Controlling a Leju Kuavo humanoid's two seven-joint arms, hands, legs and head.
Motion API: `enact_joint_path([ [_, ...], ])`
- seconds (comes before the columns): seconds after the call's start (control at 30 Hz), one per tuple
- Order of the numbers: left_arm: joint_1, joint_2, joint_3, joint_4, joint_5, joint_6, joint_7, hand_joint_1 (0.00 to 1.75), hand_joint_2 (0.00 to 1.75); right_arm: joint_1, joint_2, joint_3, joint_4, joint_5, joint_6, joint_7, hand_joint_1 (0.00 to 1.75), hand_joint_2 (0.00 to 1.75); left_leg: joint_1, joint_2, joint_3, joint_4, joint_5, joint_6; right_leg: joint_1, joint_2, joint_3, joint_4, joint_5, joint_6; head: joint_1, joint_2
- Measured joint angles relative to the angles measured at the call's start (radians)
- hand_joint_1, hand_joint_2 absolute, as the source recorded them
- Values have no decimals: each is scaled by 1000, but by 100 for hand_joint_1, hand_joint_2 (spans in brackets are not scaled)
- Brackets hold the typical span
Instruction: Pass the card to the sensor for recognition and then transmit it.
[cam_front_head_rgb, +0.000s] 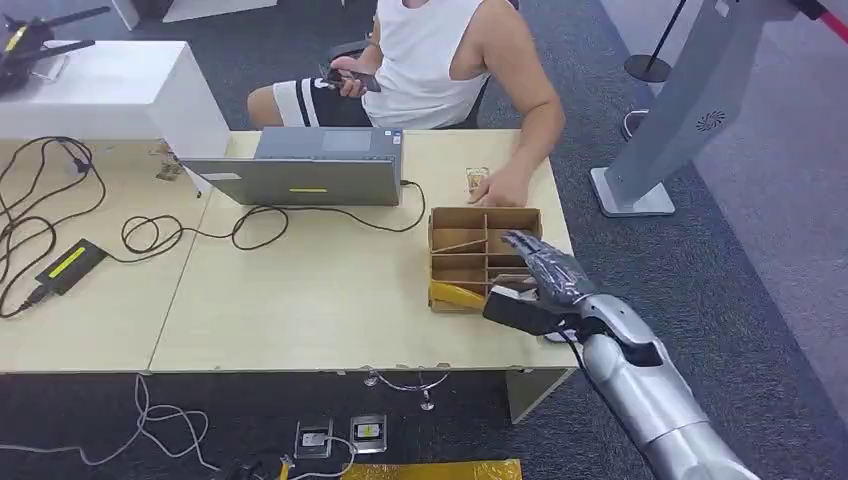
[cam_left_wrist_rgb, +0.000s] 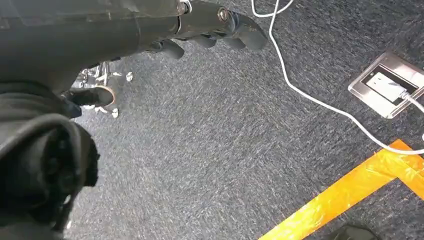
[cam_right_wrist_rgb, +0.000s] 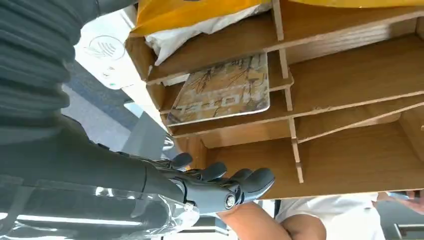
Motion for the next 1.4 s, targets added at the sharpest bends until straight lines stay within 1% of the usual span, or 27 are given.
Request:
enact_joint_path([
  [0.23,0,0,0,0,-2,-3,0,0,0,-14,3,7,29,-4,-7,-2,0,175,0,0,0,0,0,0,0,0,0,0,0,0,0,0],
  [0.27,0,0,0,0,-2,-5,0,0,0,-15,4,8,31,-6,-8,-3,30,175,0,0,0,0,0,0,0,0,0,0,0,0,0,0],
  [0.3,0,0,0,0,-3,-5,0,0,0,-15,5,9,34,-7,-10,-4,30,175,0,0,0,0,0,0,0,0,0,0,0,0,0,0],
  [0.33,0,0,0,0,-3,-6,0,0,0,-16,7,9,37,-8,-11,-5,161,175,0,0,0,0,0,0,0,0,0,0,0,0,0,0],
  [0.37,0,0,0,0,-4,-8,0,0,0,-17,8,9,39,-10,-13,-5,175,175,0,0,0,0,0,0,0,0,0,0,0,0,0,0],
  [1.17,-6,-2,0,0,-33,-26,0,0,0,-25,11,9,58,-39,-16,7,175,175,0,0,0,0,0,0,0,0,0,0,0,0,0,0],
  [1.4,-7,-2,0,0,-35,-30,0,0,0,-28,14,8,67,-50,-50,2,175,175,0,0,0,0,0,0,0,0,0,0,0,0,0,0],
])
